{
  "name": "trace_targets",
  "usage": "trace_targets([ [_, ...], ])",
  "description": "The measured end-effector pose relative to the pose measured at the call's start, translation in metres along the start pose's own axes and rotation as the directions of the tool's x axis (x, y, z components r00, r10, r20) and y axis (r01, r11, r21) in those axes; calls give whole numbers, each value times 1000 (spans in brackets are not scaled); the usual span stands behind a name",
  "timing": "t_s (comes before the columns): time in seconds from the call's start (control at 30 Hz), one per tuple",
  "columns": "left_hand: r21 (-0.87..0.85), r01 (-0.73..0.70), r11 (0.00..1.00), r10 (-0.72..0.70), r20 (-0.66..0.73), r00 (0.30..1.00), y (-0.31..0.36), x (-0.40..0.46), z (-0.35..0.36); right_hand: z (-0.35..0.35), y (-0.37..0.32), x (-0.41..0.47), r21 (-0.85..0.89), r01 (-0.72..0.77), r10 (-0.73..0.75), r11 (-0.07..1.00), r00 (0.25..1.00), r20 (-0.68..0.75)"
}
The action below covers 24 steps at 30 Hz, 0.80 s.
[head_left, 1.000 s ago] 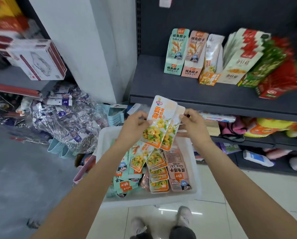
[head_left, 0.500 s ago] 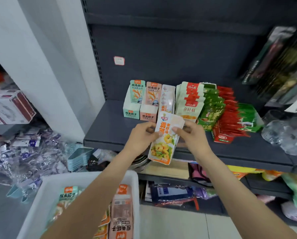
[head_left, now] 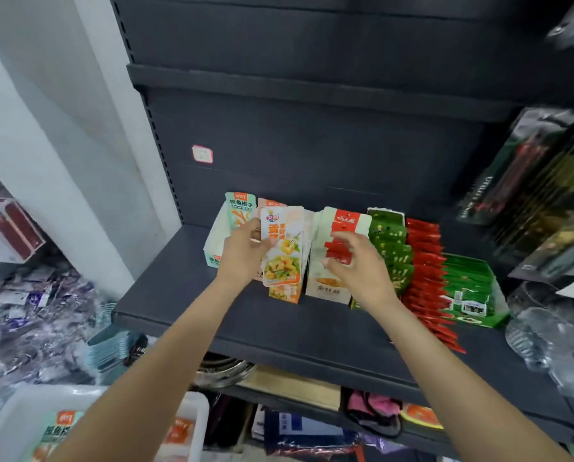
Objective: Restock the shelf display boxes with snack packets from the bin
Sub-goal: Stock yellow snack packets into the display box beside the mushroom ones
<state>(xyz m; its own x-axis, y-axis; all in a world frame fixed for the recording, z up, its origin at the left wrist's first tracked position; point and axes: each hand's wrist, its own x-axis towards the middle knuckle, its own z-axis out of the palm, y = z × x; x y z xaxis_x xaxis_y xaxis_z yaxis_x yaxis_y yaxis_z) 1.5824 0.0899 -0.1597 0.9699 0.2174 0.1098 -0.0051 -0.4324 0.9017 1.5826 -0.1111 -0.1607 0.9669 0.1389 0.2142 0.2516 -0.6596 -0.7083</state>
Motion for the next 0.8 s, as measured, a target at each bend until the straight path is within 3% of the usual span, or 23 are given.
trace_targets([
  [0.23,117,-20,993,17,25,1000,-13,72,28,14,25,51,-375,97,-48,922,990,136],
  [0.53,243,63,968,-127,258,958,-61,97,46,22,43,70,-453,165,-89,876,979,182],
  [0.8,288,-5,958,-123,426,897,-53,106,38,22,45,76,-458,169,-104,873,981,163],
])
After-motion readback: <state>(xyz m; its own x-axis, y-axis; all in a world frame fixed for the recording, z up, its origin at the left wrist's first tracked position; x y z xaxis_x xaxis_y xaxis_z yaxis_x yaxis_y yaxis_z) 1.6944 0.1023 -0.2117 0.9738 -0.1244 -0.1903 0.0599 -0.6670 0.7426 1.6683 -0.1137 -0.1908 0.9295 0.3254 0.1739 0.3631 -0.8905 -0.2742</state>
